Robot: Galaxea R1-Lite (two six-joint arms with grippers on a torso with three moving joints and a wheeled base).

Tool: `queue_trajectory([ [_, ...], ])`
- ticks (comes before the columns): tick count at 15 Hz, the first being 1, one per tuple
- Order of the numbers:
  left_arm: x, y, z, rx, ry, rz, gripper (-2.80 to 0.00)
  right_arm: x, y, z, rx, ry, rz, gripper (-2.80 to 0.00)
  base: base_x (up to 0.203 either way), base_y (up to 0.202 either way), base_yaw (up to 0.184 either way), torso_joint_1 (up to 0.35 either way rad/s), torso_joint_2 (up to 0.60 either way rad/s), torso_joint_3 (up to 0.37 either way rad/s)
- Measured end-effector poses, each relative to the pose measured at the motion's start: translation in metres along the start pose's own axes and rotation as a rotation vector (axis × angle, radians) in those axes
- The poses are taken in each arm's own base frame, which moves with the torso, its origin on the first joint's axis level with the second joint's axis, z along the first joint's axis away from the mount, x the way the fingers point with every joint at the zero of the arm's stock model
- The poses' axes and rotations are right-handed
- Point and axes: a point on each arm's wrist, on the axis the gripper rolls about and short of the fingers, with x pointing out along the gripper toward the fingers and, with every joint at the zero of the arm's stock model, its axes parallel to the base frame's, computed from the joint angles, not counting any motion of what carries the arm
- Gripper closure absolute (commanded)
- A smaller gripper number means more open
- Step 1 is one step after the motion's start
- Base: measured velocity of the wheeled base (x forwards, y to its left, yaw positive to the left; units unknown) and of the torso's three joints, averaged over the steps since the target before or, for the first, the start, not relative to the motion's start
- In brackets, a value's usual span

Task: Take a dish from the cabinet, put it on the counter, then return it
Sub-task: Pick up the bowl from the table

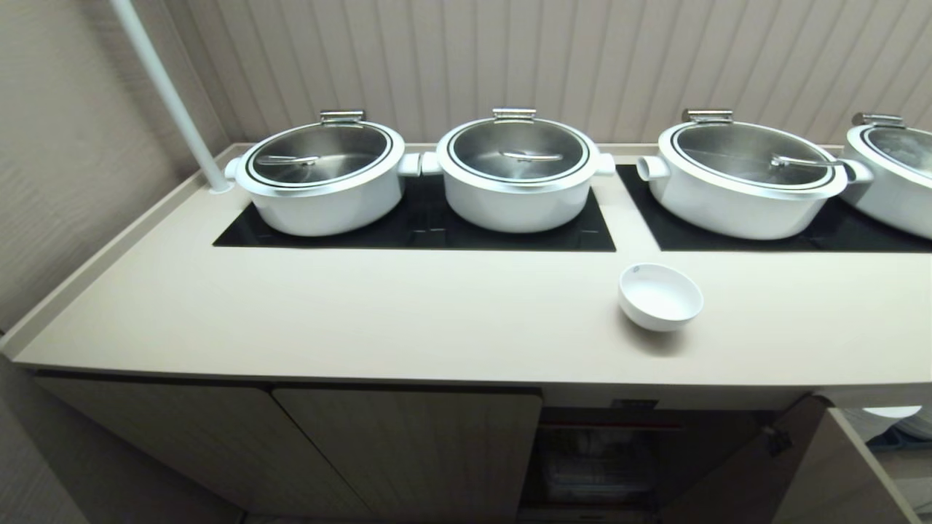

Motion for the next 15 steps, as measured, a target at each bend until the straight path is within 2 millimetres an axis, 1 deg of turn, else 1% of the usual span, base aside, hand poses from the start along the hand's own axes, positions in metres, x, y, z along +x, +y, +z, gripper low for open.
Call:
queue_trajectory([
  [15, 0.0, 0.0, 0.0, 0.0, 0.0, -0.001, 0.0, 0.0007, 0.0001, 0.0009, -0.009, 0.003, -0.003, 0.0, 0.0, 0.0, 0.0, 0.0, 0.0, 0.0],
])
